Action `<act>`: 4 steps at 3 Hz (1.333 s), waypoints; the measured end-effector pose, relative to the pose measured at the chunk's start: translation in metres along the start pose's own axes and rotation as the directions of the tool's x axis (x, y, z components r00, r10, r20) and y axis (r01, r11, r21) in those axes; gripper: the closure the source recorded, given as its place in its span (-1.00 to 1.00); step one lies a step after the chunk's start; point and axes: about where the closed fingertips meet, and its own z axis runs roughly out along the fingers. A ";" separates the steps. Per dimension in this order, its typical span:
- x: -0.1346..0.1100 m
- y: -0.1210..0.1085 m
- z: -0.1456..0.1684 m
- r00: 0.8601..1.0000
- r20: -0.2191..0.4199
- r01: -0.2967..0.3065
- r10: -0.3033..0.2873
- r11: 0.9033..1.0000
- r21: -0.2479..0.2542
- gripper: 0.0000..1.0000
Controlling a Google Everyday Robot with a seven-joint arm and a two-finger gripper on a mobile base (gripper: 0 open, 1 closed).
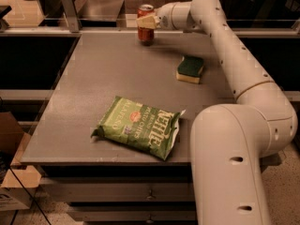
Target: Move coke can near green jalapeno chip bag
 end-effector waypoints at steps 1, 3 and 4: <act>-0.028 0.012 -0.042 0.998 0.023 0.060 -0.059 0.997 -0.056 1.00; -0.058 0.029 -0.106 0.990 0.062 0.130 -0.124 0.986 -0.106 1.00; -0.057 0.044 -0.111 0.985 0.042 0.170 -0.165 0.976 -0.139 1.00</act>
Offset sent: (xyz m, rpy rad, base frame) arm -0.1547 -0.0700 0.1205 -0.0381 -0.1520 0.2170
